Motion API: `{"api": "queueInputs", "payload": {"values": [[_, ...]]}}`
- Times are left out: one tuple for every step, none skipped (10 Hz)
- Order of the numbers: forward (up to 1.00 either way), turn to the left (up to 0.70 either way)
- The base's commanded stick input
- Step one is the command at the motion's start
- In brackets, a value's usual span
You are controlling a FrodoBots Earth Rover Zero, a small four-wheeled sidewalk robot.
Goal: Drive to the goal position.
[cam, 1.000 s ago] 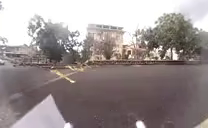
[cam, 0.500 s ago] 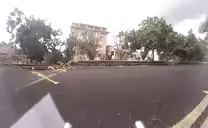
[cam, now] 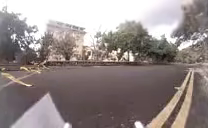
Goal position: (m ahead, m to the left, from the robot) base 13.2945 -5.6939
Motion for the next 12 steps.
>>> {"api": "queueInputs", "payload": {"values": [[0.00,-0.68],[0.00,-0.68],[0.00,-0.68],[0.00,-0.68],[0.00,-0.68],[0.00,-0.67],[0.00,-0.68],[0.00,-0.68],[0.00,-0.68],[0.00,-0.68],[0.00,-0.68],[0.00,-0.68]]}}
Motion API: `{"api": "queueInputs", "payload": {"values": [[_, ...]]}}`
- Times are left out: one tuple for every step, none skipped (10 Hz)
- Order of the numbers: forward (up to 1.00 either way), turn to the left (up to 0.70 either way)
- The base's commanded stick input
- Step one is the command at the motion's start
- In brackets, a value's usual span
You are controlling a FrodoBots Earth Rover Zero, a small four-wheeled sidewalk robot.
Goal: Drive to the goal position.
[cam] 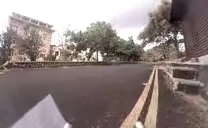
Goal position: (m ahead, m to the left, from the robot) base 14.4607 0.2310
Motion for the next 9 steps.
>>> {"api": "queueInputs", "payload": {"values": [[0.48,-0.45],[0.70,-0.13],[0.70,0.00],[0.70,0.00],[0.70,0.00],[0.70,0.00],[0.70,0.00],[0.70,0.00],[0.70,0.00]]}}
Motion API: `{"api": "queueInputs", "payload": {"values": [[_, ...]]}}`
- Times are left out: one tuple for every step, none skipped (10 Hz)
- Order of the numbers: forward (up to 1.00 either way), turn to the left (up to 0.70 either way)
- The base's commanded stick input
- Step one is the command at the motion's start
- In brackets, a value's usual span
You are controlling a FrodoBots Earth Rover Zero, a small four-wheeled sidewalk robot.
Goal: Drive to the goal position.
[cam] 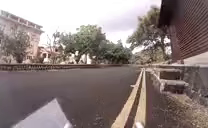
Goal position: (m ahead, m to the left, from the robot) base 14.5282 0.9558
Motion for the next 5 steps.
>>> {"api": "queueInputs", "payload": {"values": [[0.70,0.00],[0.70,0.00],[0.70,-0.24],[0.70,-0.29],[0.70,-0.30]]}}
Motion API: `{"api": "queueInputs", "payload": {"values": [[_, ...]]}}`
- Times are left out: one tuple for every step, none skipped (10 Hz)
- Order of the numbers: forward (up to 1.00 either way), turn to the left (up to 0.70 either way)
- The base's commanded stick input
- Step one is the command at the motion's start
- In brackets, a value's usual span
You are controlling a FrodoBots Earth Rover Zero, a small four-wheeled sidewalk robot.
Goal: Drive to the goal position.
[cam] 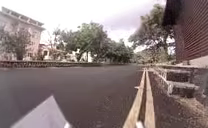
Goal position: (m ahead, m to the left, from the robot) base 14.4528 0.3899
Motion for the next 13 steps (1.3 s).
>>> {"api": "queueInputs", "payload": {"values": [[0.70,-0.30],[0.70,-0.30],[0.70,-0.30],[0.70,-0.29],[0.70,-0.29],[0.70,-0.29],[0.70,-0.30],[0.70,-0.30],[0.70,-0.30],[0.70,-0.30],[0.70,-0.30],[0.70,-0.30],[0.70,-0.29]]}}
